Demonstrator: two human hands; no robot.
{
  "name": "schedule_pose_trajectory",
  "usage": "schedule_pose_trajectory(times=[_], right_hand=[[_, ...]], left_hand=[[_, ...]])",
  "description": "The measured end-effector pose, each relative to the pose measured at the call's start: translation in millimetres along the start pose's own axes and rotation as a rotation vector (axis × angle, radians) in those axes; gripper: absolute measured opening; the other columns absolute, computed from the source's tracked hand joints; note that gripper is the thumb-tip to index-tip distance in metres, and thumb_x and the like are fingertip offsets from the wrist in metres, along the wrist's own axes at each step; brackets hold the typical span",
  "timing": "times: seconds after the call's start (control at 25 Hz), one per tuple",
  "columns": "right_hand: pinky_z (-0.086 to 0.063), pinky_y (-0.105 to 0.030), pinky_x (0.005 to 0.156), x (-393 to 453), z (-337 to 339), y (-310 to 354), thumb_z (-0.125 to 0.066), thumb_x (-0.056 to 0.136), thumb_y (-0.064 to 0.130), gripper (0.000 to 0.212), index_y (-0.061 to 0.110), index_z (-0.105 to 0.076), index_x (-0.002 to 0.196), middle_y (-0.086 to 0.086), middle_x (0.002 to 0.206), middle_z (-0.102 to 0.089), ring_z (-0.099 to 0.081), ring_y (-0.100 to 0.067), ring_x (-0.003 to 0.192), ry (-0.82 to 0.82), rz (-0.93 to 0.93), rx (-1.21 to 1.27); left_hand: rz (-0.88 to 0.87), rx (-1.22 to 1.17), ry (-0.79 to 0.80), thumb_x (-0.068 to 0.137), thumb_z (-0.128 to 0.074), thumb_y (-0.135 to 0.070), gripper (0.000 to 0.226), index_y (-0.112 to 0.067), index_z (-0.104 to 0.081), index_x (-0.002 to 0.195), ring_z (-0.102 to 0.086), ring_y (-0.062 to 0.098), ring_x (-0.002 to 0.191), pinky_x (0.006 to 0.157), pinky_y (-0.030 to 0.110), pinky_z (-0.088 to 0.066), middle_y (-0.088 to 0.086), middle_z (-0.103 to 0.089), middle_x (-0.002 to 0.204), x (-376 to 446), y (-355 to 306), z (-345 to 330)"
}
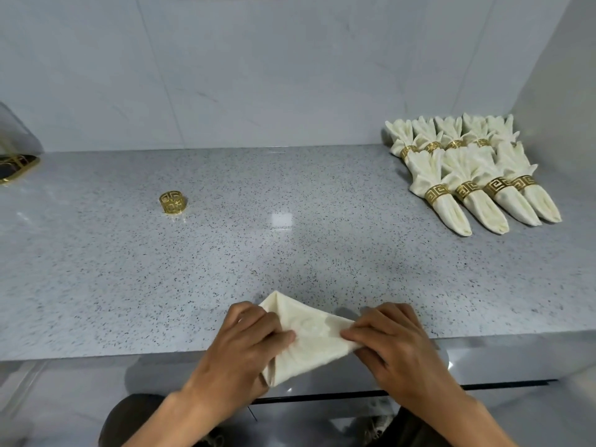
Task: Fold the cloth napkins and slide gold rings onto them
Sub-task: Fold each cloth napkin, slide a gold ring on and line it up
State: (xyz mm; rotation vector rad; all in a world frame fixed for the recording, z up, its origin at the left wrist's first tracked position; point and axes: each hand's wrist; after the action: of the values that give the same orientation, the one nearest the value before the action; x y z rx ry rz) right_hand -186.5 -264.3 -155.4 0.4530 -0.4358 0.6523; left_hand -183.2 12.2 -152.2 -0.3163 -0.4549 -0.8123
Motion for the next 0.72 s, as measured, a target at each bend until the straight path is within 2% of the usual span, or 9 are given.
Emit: schedule_pose_trajectory(times=[0.12,0.24,0.28,0.32,0.36,0.44,0.52,0.64,0.72], right_hand=[[-0.034,-0.019,0.072,23,27,9,-0.065,0.091,0.028,0.009,0.033,-0.059,0.085,0.018,0.081,-0.053,-0.048,-0.001,0.077,0.235,-0.175,0.153],[-0.039,-0.016,0.062,70,63,-9,-0.056,0.098,0.033,0.017,0.02,-0.061,0.089,0.011,0.078,-0.057,-0.05,-0.001,0.066,0.552,-0.422,0.441],[-0.045,-0.018,0.069,84,68,-18,-0.054,0.099,0.034,0.019,0.018,-0.063,0.101,0.013,0.091,-0.062,-0.054,0.003,0.073,0.582,-0.461,0.451],[-0.048,-0.023,0.085,96,67,-23,-0.051,0.1,0.037,0.028,0.02,-0.06,0.12,0.017,0.115,-0.059,-0.055,0.003,0.094,0.575,-0.482,0.41],[-0.04,-0.026,0.102,102,60,-22,-0.047,0.101,0.042,0.042,0.023,-0.047,0.139,0.023,0.133,-0.044,-0.046,0.003,0.116,0.535,-0.485,0.341],[-0.01,-0.022,0.114,102,31,-13,-0.031,0.103,0.05,0.059,0.029,-0.016,0.156,0.026,0.15,-0.015,-0.016,0.004,0.139,0.478,-0.433,0.224],[0.008,-0.017,0.114,93,-4,-4,-0.012,0.1,0.053,0.063,0.026,-0.004,0.157,0.015,0.162,-0.001,0.001,0.0,0.148,0.458,-0.371,0.083],[0.015,-0.022,0.115,89,-35,-7,0.011,0.09,0.057,0.079,0.019,-0.005,0.157,0.003,0.165,-0.004,0.004,-0.008,0.151,0.355,-0.382,-0.082],[0.016,-0.024,0.116,88,-38,-8,0.018,0.085,0.057,0.086,0.018,-0.004,0.157,0.002,0.165,-0.003,0.006,-0.01,0.151,0.328,-0.367,-0.124]], left_hand=[[0.274,-0.179,0.217,0.065,-0.079,-0.027,0.021,-0.025,-0.069,0.082,-0.046,0.001,0.077,0.074,0.019,-0.033,-0.015,-0.057,0.077,30,-10,35],[0.772,-0.732,0.473,0.072,-0.077,-0.035,0.028,-0.01,-0.065,0.079,-0.059,0.012,0.06,0.056,0.026,-0.042,-0.002,-0.065,0.067,89,10,65],[0.911,-0.88,0.548,0.073,-0.078,-0.028,0.028,-0.006,-0.068,0.087,-0.068,0.021,0.067,0.06,0.03,-0.051,0.004,-0.072,0.075,107,24,65],[1.025,-0.952,0.6,0.075,-0.078,-0.02,0.029,-0.002,-0.07,0.096,-0.072,0.03,0.077,0.068,0.038,-0.057,0.012,-0.075,0.086,122,36,62],[1.113,-0.961,0.639,0.077,-0.077,-0.014,0.03,0.0,-0.069,0.102,-0.072,0.035,0.085,0.077,0.045,-0.058,0.016,-0.075,0.092,133,45,57],[1.205,-0.904,0.716,0.08,-0.074,-0.011,0.029,0.001,-0.069,0.106,-0.071,0.037,0.092,0.082,0.045,-0.057,0.018,-0.075,0.095,145,54,46],[1.229,-0.886,0.766,0.081,-0.074,-0.012,0.034,0.001,-0.067,0.111,-0.071,0.035,0.096,0.084,0.043,-0.056,0.017,-0.074,0.098,149,61,35],[1.209,-0.922,0.791,0.081,-0.076,-0.015,0.037,0.0,-0.067,0.113,-0.072,0.031,0.096,0.088,0.043,-0.057,0.014,-0.075,0.1,147,72,34],[1.125,-0.804,0.744,0.08,-0.078,-0.025,0.037,-0.007,-0.069,0.111,-0.073,0.025,0.092,0.089,0.043,-0.057,0.007,-0.076,0.097,144,78,36]])
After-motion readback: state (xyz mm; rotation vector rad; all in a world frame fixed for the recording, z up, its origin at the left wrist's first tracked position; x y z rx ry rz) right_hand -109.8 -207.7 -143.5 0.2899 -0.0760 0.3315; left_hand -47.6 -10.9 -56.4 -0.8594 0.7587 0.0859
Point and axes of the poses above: each hand's wrist, its own x-axis towards the middle knuckle, its own z-axis out of the back of the hand, y = z × x
